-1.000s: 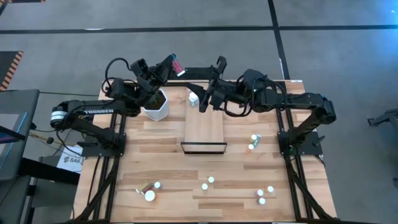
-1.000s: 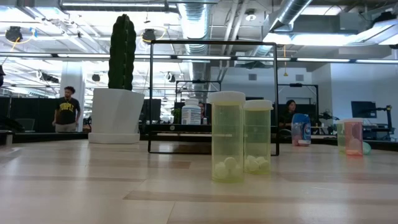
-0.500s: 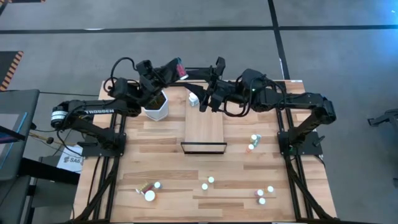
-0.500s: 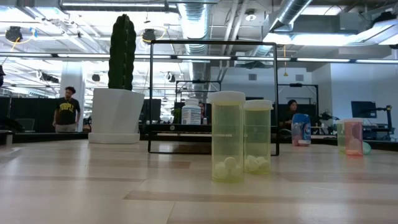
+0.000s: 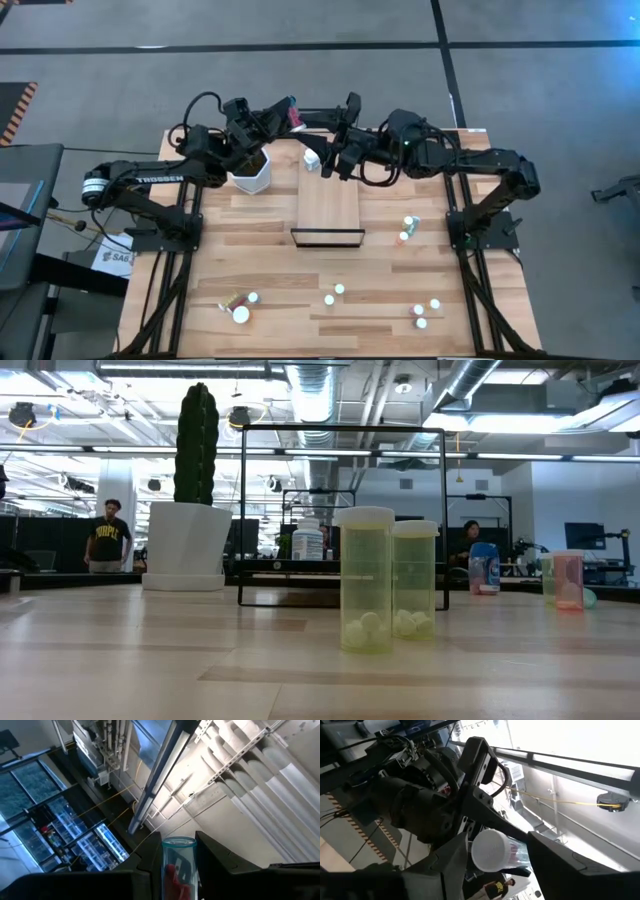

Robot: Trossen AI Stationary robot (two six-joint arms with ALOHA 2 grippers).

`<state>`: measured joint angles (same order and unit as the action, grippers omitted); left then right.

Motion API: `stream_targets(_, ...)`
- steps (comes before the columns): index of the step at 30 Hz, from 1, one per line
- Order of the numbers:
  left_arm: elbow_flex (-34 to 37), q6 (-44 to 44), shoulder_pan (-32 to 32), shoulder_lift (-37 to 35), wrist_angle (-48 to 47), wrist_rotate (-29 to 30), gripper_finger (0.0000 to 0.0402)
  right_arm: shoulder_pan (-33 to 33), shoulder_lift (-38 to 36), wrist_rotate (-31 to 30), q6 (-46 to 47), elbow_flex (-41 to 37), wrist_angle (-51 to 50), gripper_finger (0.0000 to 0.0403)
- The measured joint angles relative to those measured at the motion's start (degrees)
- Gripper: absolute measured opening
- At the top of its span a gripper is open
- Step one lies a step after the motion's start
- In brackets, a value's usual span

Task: Pick and place medicine bottles onto shelf by color
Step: Put the blue pill bottle on the shelf

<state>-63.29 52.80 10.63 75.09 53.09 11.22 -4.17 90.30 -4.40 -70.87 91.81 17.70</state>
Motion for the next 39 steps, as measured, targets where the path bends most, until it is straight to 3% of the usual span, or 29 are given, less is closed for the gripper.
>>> stream_targets(22, 0.0, 0.29, 0.54, 0.0, -0.1, -0.32, 0.0074, 0.5, 0.02, 0.02, -0.53, -0.04, 0.25, 0.0144)
stream_targets(39, 0.02, 4.76, 1.01, 0.0, -1.83, -3.48, 0.0074, 0.34, 0.02, -0.07, -1.32, -0.04, -0.46, 0.0223)
